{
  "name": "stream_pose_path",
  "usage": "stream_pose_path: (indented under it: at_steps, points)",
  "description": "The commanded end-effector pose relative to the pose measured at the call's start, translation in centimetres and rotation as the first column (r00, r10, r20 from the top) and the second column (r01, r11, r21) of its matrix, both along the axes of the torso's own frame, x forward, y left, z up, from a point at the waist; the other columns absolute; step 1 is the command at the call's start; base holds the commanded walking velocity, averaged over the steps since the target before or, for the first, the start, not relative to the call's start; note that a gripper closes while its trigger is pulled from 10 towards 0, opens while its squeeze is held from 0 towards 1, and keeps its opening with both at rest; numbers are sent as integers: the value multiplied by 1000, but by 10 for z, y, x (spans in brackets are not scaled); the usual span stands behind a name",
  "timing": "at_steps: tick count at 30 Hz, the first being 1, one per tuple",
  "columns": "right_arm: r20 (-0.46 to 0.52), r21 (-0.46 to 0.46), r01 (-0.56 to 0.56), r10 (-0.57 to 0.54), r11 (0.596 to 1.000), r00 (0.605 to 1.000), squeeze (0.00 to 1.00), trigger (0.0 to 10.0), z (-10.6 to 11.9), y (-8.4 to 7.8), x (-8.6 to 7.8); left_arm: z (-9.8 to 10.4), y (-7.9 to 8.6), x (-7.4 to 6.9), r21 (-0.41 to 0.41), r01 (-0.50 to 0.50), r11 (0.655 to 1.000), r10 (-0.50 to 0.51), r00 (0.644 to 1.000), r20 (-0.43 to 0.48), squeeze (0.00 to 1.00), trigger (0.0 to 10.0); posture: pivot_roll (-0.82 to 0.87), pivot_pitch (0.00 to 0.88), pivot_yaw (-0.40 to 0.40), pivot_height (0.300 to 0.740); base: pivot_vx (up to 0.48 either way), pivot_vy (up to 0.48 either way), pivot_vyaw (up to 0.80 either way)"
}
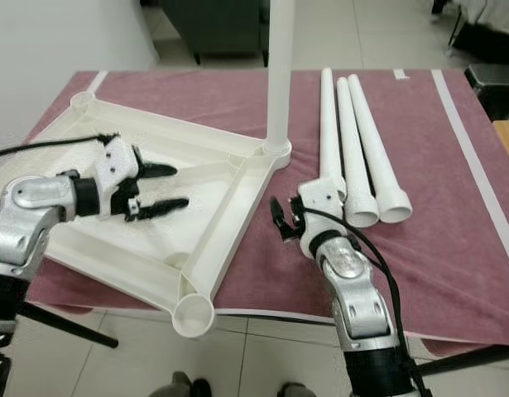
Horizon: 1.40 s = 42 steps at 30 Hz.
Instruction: Building children table
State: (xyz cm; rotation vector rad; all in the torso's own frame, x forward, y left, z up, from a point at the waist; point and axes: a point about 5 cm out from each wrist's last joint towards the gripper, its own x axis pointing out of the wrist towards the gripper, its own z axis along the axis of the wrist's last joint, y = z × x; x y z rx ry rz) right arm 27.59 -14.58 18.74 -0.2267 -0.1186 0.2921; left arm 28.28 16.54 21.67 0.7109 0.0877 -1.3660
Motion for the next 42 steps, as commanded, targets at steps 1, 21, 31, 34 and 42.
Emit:
stream_pose_path:
  at_steps: [1,21,31,34,42]
  points:
    - [-9,17,-32,33,999,999,0,10000,1,4,-4,0,-1,-8,41,86,995,-85,996,-29,0,10000,-16,119,128,740,0,0,0]
    - [64,99,50,-57,994,996,0,10000,24,-13,4,-49,8,-41,325,352,878,-306,934,-185,0,10000,-16,132,114,740,0,0,0]
    - [65,94,49,-55,994,996,0,10000,25,-15,6,-75,-8,-28,355,288,889,-281,957,-73,0,7176,-35,135,112,740,0,0,0]
    - [67,96,50,-56,994,996,0,10000,26,-18,4,-79,-10,-20,357,242,902,-249,968,-29,0,4824,-42,133,109,740,0,0,0]
    - [63,93,47,-53,995,997,0,10000,26,-19,2,-81,-12,-11,332,195,923,-205,979,-5,0,0,-46,128,108,740,0,0,0]
